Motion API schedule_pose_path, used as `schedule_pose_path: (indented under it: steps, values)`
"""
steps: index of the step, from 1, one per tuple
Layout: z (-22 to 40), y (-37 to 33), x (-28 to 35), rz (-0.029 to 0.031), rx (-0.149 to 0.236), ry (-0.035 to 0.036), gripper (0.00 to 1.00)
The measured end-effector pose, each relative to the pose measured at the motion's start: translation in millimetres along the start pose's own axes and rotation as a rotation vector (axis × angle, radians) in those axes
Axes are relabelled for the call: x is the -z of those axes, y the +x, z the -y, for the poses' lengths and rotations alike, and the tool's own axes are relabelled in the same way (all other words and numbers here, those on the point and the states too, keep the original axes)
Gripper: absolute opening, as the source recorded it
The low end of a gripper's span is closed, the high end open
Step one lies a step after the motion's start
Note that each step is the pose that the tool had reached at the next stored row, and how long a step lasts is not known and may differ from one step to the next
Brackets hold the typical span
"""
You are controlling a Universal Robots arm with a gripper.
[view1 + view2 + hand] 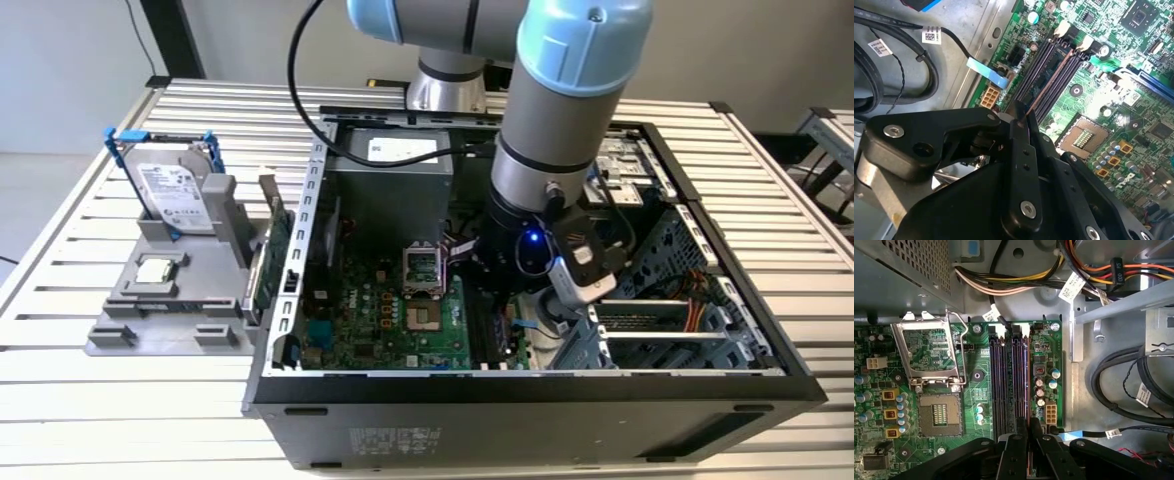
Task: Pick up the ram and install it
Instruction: 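Insert the ram into the slot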
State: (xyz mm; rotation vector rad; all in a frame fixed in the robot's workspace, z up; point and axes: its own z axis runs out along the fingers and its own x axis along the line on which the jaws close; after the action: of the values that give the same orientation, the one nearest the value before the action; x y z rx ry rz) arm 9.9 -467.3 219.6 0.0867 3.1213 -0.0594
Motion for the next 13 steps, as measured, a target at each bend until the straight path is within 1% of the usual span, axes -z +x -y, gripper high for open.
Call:
schedule_pose_path:
  steps: [4,13]
  values:
    - [-0.2,-2.8,-0.3,-0.0016,0.000,0.0000,0.00]
    - [-0.2,-2.8,0.4,-0.0050,0.000,-0.0003,0.00]
